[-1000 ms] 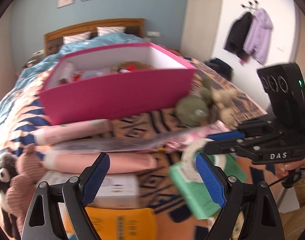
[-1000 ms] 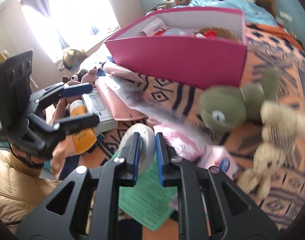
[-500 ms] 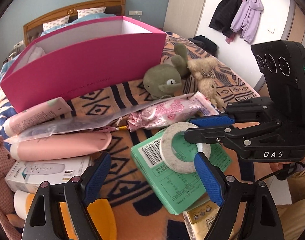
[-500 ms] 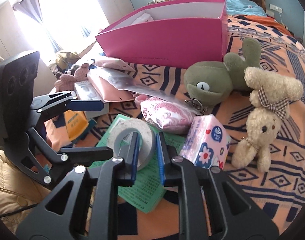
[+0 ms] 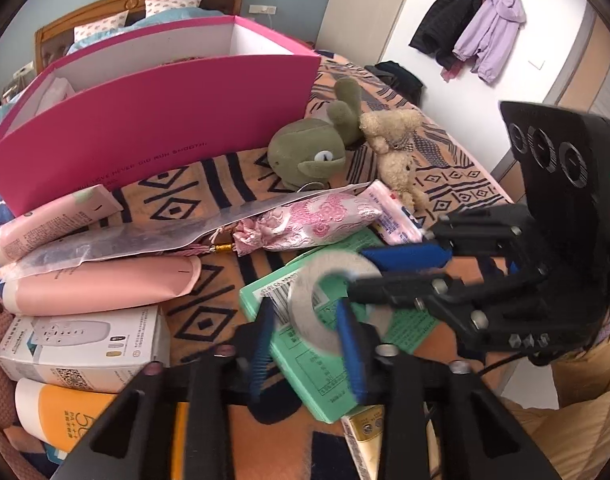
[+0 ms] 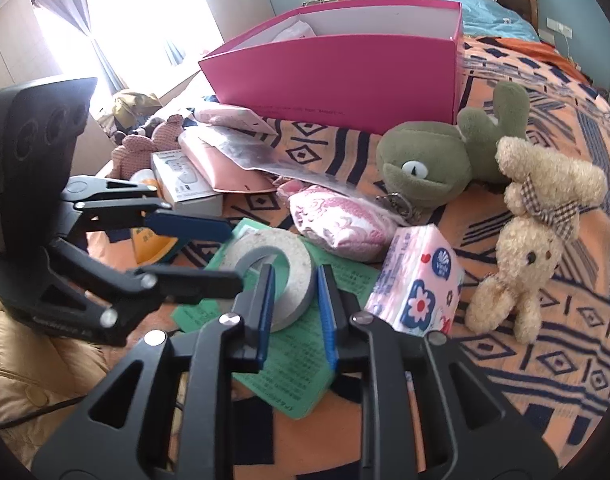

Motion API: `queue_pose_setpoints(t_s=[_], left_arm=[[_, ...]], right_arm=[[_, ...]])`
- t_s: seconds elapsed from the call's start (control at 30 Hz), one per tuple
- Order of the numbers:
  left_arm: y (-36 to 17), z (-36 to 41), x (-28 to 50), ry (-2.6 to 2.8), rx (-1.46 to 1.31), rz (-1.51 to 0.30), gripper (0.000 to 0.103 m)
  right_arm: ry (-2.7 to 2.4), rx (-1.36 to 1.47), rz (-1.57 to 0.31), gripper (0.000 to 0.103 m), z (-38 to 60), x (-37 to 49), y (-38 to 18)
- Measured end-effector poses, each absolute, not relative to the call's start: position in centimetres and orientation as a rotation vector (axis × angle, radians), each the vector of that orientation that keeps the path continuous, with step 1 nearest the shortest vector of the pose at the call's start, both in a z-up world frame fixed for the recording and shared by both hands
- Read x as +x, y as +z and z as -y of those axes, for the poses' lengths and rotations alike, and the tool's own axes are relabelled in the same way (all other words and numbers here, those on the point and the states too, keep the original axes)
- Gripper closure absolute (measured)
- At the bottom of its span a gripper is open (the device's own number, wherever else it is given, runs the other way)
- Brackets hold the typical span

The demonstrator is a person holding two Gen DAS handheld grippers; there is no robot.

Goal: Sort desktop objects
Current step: 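Move the right gripper down to the white masking-tape roll, then close the right gripper on the tape roll's rim and lift it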

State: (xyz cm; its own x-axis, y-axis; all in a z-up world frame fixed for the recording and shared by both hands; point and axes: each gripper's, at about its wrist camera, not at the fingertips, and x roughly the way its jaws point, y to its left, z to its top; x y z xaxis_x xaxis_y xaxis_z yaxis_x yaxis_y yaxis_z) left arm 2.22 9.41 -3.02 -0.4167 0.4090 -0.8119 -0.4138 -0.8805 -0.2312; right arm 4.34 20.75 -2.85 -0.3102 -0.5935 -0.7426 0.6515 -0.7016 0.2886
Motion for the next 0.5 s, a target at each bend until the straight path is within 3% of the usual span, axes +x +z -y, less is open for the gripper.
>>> queue_pose_setpoints(t_s=[0.3, 0.5], left_arm=[[-2.9, -9.9, 2.7, 2.293, -1.337, -0.058, 0.074], [-2.9, -10.0, 3.2, 2.263, -1.365, -0.087, 0.069]], right_arm=[[-2.062, 1.125, -0.135, 0.08, -19.6, 4.7, -2.9], [-2.09, 1.083, -0.347, 0.079, -17.8, 5.9, -2.7]])
